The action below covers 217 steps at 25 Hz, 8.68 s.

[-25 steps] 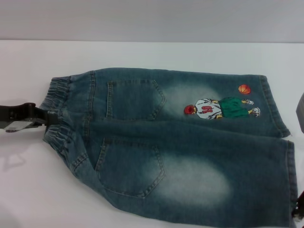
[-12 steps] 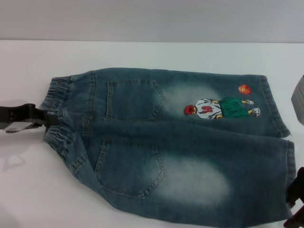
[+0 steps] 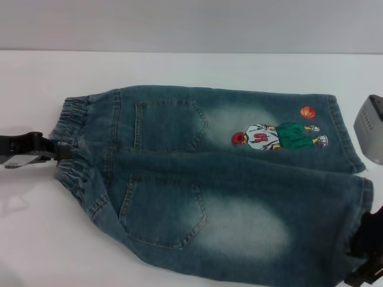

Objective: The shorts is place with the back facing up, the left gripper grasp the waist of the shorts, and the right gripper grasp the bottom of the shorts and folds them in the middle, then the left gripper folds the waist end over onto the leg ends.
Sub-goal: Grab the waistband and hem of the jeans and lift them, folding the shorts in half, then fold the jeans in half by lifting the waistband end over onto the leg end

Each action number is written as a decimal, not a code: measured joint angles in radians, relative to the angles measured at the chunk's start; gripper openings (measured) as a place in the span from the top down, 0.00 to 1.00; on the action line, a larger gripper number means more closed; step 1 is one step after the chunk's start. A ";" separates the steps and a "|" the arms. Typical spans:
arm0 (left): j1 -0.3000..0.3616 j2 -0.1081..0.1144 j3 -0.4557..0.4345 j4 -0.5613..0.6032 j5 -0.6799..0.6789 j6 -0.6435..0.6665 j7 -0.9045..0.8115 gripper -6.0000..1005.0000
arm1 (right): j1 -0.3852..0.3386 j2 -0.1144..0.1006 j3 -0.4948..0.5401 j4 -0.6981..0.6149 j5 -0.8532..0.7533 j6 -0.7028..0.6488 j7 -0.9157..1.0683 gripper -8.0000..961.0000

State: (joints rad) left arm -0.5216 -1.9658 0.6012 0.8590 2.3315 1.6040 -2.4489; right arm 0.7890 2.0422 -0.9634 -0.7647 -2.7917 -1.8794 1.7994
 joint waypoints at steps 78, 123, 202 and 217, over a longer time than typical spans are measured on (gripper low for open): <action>-0.104 -0.092 0.032 -0.196 -0.373 -0.650 0.243 0.84 | -0.198 -0.001 0.498 0.273 0.805 0.849 -0.388 0.99; -0.010 -0.092 0.091 -0.300 -0.706 -0.650 0.768 0.20 | -0.207 0.026 0.484 0.323 1.076 1.055 -0.554 0.54; -0.017 -0.094 0.172 -0.511 -0.762 -0.665 1.006 0.96 | -0.319 0.029 0.492 0.344 1.217 0.727 -0.748 0.54; -0.078 -0.090 0.173 -0.435 -0.817 -0.415 0.995 0.96 | -0.210 0.030 0.480 0.466 1.262 0.899 -0.861 0.54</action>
State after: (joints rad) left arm -0.5997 -2.0554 0.7746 0.4238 1.5144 1.1891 -1.4535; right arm 0.5794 2.0723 -0.4834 -0.2990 -1.5296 -0.9802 0.9386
